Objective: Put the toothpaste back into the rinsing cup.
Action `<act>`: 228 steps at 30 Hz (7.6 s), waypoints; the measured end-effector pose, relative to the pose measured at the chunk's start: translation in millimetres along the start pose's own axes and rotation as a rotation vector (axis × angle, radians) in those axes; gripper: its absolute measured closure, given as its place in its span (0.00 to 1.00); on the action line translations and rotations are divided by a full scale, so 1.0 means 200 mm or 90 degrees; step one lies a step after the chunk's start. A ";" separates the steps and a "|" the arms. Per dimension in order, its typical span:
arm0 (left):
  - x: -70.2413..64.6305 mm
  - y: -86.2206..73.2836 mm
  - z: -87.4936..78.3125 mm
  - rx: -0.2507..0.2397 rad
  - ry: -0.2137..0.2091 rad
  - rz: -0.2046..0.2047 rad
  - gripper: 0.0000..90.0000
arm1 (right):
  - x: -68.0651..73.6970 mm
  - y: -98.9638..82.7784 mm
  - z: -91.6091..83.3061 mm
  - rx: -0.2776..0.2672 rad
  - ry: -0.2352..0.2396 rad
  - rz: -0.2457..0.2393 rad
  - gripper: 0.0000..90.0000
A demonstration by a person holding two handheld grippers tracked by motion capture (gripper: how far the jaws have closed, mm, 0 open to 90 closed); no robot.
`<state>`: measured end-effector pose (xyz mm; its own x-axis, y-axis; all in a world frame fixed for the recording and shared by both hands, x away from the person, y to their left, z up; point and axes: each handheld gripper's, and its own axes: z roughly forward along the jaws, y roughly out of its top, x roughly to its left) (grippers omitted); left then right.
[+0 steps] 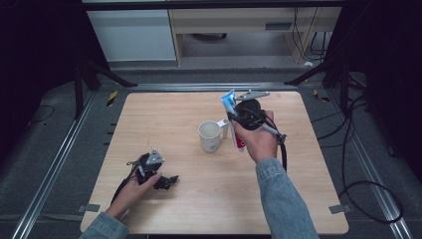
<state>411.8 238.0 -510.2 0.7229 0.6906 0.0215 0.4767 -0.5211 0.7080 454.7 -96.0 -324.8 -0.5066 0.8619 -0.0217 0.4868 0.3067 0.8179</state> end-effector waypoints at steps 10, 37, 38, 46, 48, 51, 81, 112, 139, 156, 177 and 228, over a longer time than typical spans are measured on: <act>0.00 0.00 0.00 0.001 0.000 0.000 0.00 | 0.03 0.05 0.02 -0.037 -0.004 -0.002 0.81; 0.00 0.00 0.00 0.000 0.000 0.000 0.00 | 0.12 0.10 0.02 -0.125 -0.049 0.034 0.81; 0.00 0.00 0.00 0.000 0.000 0.000 0.00 | 0.12 0.10 0.02 -0.125 -0.049 0.034 0.81; 0.00 0.00 0.00 0.001 0.000 0.000 0.00 | 0.14 0.12 0.03 -0.151 -0.051 0.036 0.81; 0.00 0.00 0.00 0.001 0.000 0.000 0.00 | 0.15 0.12 0.03 -0.154 -0.055 0.033 0.81; 0.00 0.00 0.00 0.001 0.000 0.000 0.00 | 0.15 0.12 0.03 -0.164 -0.056 0.035 0.81; 0.00 0.00 0.00 -0.001 0.000 -0.001 0.00 | 0.20 0.13 0.15 -0.230 -0.051 0.048 0.81; 0.00 0.00 0.00 -0.001 0.000 0.000 0.00 | 0.26 0.03 0.29 -0.240 -0.050 0.069 0.81; 0.00 0.00 0.00 0.000 0.000 -0.001 0.00 | 0.25 -0.12 0.42 -0.212 -0.054 0.087 0.81; 0.00 0.00 0.00 0.001 0.000 0.000 0.00 | 0.26 -0.18 0.46 -0.201 -0.052 0.096 0.81; 0.00 0.00 0.00 0.001 -0.001 0.001 0.00 | 0.28 -0.22 0.50 -0.192 -0.042 0.116 0.81; 0.00 0.00 0.00 0.001 -0.001 0.001 0.00 | 0.25 -0.27 0.52 -0.186 -0.038 0.146 0.80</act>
<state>412.2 237.6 -510.3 0.7238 0.6896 0.0217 0.4767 -0.5227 0.7068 478.3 -27.0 -429.7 -0.3622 0.9192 0.1548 0.3545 -0.0178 0.9349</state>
